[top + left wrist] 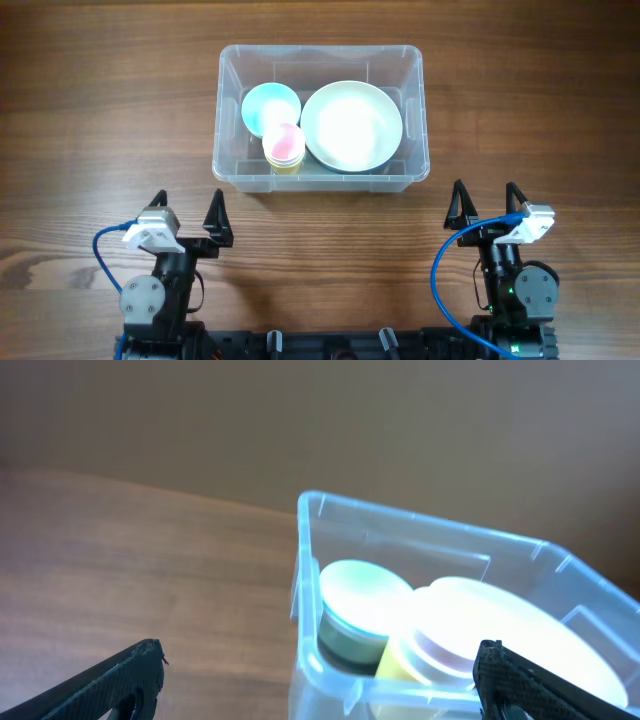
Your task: Pack container
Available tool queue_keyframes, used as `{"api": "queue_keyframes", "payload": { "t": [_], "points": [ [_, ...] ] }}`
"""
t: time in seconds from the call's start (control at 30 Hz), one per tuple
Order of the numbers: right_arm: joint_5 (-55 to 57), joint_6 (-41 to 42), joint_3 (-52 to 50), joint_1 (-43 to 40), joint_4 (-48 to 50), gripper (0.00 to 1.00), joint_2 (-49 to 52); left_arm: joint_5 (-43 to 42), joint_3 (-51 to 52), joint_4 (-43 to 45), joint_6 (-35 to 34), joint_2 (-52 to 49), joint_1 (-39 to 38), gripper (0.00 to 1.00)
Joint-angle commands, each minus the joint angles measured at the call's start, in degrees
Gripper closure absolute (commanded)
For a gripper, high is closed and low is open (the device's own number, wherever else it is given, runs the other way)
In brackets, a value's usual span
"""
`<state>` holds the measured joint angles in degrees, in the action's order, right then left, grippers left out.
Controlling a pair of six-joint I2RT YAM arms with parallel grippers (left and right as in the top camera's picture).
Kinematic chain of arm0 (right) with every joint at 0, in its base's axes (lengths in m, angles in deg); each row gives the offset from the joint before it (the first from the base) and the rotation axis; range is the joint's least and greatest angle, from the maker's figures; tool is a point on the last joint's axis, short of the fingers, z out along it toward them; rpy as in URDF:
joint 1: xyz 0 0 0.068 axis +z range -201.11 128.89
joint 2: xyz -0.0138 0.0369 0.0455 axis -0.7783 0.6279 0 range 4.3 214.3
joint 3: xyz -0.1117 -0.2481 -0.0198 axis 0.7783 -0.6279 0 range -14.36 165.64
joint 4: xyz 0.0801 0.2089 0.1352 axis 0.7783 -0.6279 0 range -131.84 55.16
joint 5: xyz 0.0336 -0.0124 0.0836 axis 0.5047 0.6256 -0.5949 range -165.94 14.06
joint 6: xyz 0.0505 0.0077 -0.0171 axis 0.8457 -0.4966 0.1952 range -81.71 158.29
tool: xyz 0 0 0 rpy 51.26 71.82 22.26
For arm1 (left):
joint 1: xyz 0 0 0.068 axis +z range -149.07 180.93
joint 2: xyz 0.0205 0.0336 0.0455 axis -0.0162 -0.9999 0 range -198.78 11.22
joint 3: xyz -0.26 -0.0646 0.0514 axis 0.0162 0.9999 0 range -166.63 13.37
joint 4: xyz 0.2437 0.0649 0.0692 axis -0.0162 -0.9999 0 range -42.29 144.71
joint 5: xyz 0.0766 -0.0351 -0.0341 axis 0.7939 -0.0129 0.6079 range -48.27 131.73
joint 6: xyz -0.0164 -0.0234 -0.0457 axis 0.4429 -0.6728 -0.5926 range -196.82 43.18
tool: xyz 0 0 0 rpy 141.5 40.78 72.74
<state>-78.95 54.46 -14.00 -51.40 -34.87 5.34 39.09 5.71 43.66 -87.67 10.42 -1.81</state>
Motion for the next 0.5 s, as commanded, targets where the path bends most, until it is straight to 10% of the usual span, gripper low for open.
{"api": "queue_keyframes", "payload": {
  "t": [0.0, 0.47],
  "points": [
    [-0.9, -1.0, -0.1, 0.3, 0.2, 0.0, -0.4, -1.0, 2.3, 0.4, -0.3, 0.6, -0.4, 0.0],
    [-0.9, -1.0, -0.1, 0.3, 0.2, 0.0, -0.4, 4.0, 4.7, 1.3, 1.9, 0.6, -0.4, 0.0]
  ]
}}
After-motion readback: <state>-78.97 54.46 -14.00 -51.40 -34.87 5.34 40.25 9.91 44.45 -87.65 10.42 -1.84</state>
